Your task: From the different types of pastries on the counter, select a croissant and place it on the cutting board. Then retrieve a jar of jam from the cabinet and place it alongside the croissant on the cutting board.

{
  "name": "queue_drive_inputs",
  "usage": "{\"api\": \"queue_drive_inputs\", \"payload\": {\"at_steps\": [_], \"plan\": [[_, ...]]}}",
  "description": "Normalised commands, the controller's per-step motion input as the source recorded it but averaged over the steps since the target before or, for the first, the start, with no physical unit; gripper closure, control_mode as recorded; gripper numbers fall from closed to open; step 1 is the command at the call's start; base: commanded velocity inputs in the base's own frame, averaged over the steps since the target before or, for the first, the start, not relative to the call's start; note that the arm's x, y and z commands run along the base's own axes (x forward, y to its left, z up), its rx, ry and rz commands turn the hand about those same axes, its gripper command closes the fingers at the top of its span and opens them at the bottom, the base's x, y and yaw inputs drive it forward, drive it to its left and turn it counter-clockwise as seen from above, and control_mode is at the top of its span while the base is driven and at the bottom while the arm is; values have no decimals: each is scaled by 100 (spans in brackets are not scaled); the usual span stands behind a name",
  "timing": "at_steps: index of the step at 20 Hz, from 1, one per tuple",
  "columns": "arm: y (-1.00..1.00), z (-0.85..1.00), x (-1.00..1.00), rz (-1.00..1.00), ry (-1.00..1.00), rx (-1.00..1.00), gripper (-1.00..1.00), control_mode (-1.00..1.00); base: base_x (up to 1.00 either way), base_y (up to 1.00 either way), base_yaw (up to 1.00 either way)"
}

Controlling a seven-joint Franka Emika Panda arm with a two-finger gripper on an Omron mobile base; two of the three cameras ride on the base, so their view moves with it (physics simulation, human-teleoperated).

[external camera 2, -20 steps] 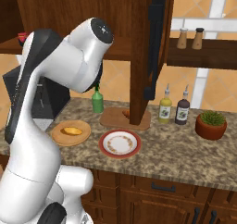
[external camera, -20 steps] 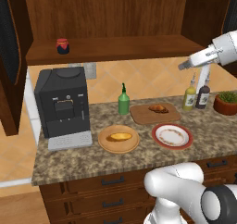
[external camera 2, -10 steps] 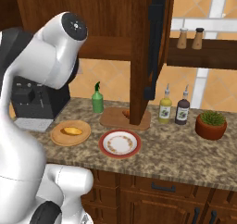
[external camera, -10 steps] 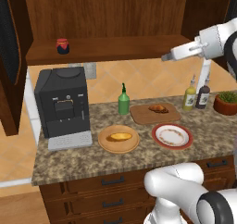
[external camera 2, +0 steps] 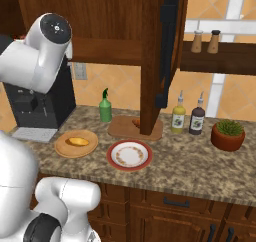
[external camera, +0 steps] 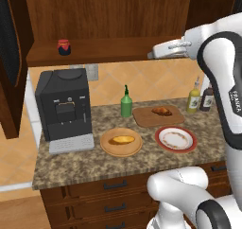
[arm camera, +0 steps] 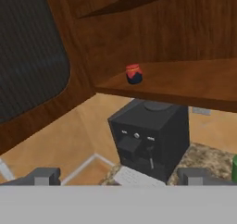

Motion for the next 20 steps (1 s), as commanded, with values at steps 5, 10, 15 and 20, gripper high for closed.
{"api": "queue_drive_inputs", "payload": {"at_steps": [5, 10, 15, 20], "plan": [[11, 0, 2, -10, -1, -1, -100, -100, 0, 0, 0], [42, 2, 0, -3, -8, -3, -100, -100, 0, 0, 0], [38, 0, 1, -1, 1, -1, -100, -100, 0, 0, 0], [25, 6, 11, -8, 0, 0, -100, -100, 0, 0, 0]]}}
